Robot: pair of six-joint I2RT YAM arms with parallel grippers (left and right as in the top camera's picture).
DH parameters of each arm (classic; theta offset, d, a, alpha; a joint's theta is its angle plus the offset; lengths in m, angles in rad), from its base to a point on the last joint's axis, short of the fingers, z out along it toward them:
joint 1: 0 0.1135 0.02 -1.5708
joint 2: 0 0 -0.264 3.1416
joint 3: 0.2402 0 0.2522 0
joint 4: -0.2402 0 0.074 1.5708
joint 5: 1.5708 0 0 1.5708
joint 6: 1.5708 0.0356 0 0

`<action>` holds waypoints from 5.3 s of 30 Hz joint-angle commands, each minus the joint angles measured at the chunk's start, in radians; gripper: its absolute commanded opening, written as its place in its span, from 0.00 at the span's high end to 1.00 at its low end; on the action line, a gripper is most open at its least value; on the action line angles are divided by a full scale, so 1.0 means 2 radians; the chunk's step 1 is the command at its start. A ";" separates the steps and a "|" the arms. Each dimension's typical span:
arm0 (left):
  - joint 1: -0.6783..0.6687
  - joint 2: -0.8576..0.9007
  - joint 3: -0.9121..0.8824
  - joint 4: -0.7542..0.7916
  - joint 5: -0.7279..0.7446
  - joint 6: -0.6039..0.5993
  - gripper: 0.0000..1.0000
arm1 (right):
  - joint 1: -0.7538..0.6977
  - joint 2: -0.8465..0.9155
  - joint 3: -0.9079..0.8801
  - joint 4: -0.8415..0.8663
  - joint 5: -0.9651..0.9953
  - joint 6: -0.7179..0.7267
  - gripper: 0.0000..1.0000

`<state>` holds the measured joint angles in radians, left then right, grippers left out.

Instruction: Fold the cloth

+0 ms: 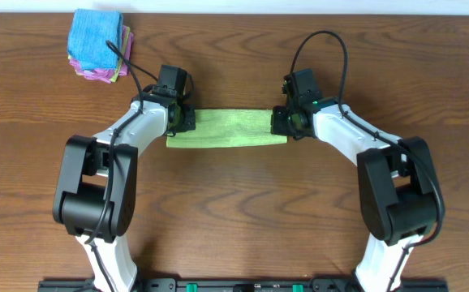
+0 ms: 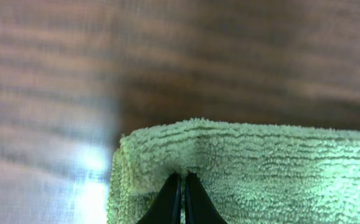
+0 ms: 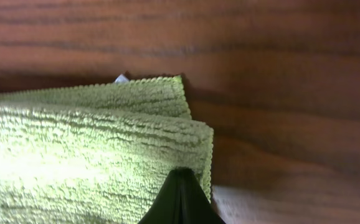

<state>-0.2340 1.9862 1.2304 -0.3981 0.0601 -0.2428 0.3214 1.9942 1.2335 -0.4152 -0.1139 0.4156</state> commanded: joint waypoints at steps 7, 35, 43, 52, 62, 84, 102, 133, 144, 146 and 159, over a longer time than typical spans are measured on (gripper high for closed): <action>-0.001 0.019 -0.017 -0.054 0.007 -0.027 0.94 | 0.003 0.005 0.000 0.012 -0.015 -0.006 0.99; -0.001 0.019 -0.017 -0.070 0.010 -0.036 0.94 | -0.240 -0.088 -0.053 -0.071 -0.500 -0.177 0.15; -0.001 0.019 -0.017 -0.080 0.011 -0.034 0.94 | -0.185 -0.003 -0.053 0.004 -0.494 -0.140 0.16; -0.001 0.019 -0.017 -0.087 0.011 -0.034 0.94 | -0.160 0.010 -0.053 0.082 -0.402 -0.065 0.19; -0.001 0.019 -0.017 -0.086 0.011 -0.034 0.94 | -0.153 0.057 -0.053 0.095 -0.411 -0.038 0.22; 0.029 -0.157 0.033 -0.165 0.022 -0.034 0.94 | -0.132 0.035 0.056 -0.076 -0.329 -0.050 0.98; 0.033 -0.434 0.033 -0.248 0.036 -0.034 0.94 | 0.062 0.008 0.159 -0.260 0.141 -0.071 0.99; 0.033 -0.464 0.033 -0.306 0.058 -0.020 0.94 | 0.147 0.053 0.162 -0.056 -0.128 -0.027 0.01; 0.033 -0.427 -0.010 -0.250 0.084 -0.019 0.08 | 0.058 -0.085 0.163 -0.070 -0.097 -0.062 0.99; 0.033 -0.408 -0.031 -0.221 0.114 -0.019 0.04 | 0.036 -0.106 0.163 -0.084 -0.069 -0.062 0.99; 0.033 -0.169 -0.127 0.100 0.336 -0.114 0.04 | -0.060 -0.021 0.160 -0.152 -0.114 -0.062 0.99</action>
<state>-0.1711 1.5719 0.9833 -0.2398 0.6075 -0.3874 0.2012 1.8858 1.5620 -0.7300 -0.2672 0.3027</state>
